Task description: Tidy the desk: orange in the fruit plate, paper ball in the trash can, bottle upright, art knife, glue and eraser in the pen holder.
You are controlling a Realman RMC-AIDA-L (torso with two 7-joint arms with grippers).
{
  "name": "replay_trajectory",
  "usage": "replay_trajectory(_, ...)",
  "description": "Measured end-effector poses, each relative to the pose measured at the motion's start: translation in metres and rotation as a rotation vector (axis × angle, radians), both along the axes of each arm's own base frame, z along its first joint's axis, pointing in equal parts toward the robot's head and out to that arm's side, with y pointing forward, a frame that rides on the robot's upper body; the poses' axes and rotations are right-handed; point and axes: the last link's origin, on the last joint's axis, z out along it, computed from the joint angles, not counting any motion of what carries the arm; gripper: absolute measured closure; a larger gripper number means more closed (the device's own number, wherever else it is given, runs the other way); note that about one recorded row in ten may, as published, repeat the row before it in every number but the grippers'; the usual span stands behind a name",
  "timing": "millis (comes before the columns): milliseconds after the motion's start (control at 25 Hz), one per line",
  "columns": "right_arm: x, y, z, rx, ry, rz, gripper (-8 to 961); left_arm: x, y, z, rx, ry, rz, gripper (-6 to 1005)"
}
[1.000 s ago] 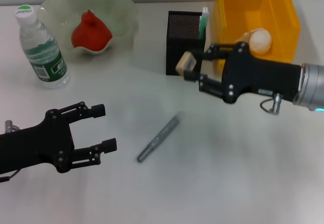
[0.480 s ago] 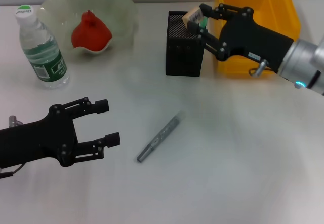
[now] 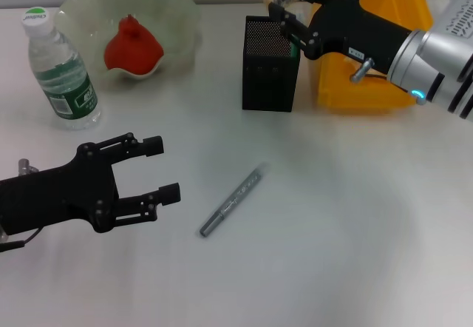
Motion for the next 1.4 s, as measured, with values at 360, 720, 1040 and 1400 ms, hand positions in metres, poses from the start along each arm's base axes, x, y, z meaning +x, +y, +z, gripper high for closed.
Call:
replay_trajectory(360, -0.0016, 0.0061, -0.0001, 0.011, -0.016, -0.017, 496, 0.001, 0.002, -0.0007, 0.003, 0.002, 0.0, 260)
replay_trajectory(720, -0.0014, 0.0013, -0.0062, 0.001, -0.057, 0.02, 474, 0.0006, 0.0013, -0.0011, 0.001, 0.001, 0.003, 264)
replay_trajectory(1040, -0.0001, 0.0012, -0.0028, 0.016, -0.038, 0.012, 393, -0.0009, -0.0015, -0.001, 0.001, -0.001, 0.004, 268)
replay_trajectory(1400, 0.0, -0.0006, 0.0031, 0.032, 0.017, 0.006, 261, -0.0015, -0.0025, -0.0007, 0.001, 0.0, 0.001, 271)
